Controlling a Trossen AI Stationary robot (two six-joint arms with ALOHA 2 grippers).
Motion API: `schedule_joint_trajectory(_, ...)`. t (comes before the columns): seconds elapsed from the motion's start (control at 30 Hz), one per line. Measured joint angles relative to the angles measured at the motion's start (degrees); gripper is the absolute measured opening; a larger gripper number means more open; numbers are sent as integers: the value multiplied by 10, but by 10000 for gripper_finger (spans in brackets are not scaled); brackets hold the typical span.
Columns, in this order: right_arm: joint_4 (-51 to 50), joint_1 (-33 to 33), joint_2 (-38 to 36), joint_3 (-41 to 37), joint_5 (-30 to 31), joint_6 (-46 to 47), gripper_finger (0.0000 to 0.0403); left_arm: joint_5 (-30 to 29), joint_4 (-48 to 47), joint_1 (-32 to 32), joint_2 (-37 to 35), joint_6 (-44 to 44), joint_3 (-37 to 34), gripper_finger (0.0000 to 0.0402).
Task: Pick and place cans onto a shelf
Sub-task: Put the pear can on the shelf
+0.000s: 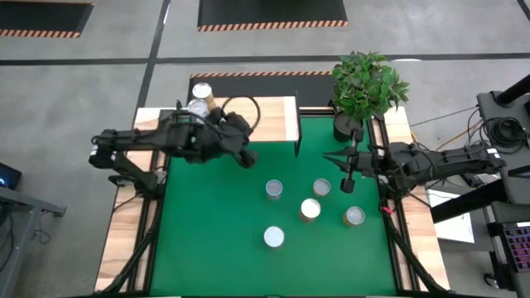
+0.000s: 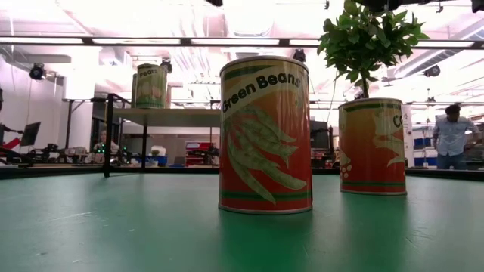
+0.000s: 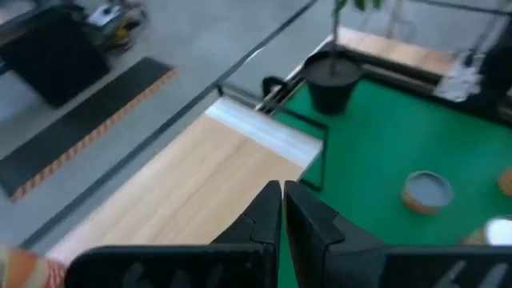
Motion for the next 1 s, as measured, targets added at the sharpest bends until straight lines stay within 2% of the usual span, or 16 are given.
schedule_joint_trajectory(0.1,-17,0,16,12,4,1,18,-37,9,0,16,-57,-38,0)
schedule_joint_trajectory(0.23,-41,0,20,23,28,13,18,-116,26,-4,32,-116,-117,0)
schedule_joint_trajectory(0.43,-65,0,2,25,31,21,18,-187,24,0,33,-262,-226,0)
schedule_joint_trajectory(0.57,-66,0,-5,23,31,20,18,-217,24,11,33,-318,-270,0)
schedule_joint_trajectory(0.83,-70,0,-5,22,30,19,18,-223,-6,26,33,-337,-276,0)
schedule_joint_trajectory(1.0,-80,0,-6,22,30,15,18,-227,-100,25,32,-384,-247,0)
